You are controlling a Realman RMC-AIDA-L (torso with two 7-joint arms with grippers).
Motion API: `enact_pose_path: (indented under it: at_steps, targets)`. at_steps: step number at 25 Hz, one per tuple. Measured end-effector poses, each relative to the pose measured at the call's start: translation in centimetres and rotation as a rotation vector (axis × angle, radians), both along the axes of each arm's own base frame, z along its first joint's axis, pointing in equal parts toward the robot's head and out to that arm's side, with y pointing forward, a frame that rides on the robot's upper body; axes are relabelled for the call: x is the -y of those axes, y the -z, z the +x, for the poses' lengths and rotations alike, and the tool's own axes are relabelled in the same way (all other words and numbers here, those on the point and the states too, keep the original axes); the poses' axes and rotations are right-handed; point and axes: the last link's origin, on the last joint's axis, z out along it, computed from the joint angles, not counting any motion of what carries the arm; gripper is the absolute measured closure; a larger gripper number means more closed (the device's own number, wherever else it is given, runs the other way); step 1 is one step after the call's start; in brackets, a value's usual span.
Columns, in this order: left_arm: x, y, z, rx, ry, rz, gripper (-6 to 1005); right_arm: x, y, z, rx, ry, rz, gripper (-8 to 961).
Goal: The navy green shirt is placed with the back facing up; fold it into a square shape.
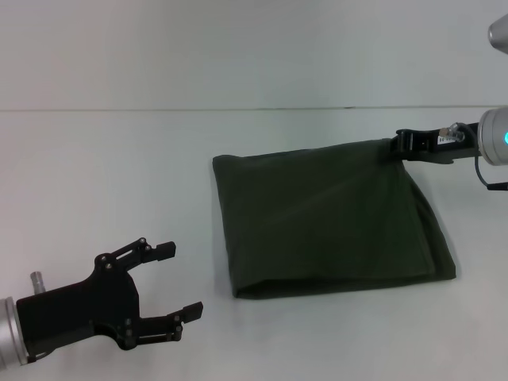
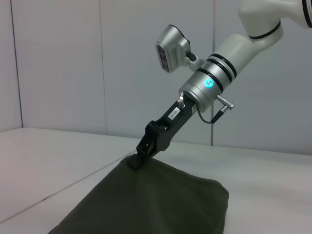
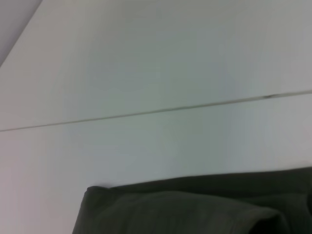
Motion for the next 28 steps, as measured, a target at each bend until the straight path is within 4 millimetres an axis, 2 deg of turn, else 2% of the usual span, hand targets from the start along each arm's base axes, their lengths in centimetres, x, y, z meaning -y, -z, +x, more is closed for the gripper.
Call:
enact_pose_path:
  at_steps: [8, 19, 24, 28]
  targets:
    - [0.0, 0.0, 0.0, 0.000, -0.003, 0.000, 66, 0.3, -0.2, 0.4, -0.090, 0.072, 0.023, 882]
    - [0.1, 0.0, 0.0, 0.000, 0.001, -0.003, 66, -0.3, -0.6, 1.1, -0.143, 0.199, 0.065, 417]
    - [0.2, 0.1, 0.1, 0.001, 0.010, -0.006, 67, -0.5, -0.7, 1.6, -0.163, 0.252, 0.091, 315]
    - [0.3, 0.1, 0.1, 0.003, 0.011, -0.008, 67, -0.6, 0.0, 1.6, -0.169, 0.276, 0.086, 318]
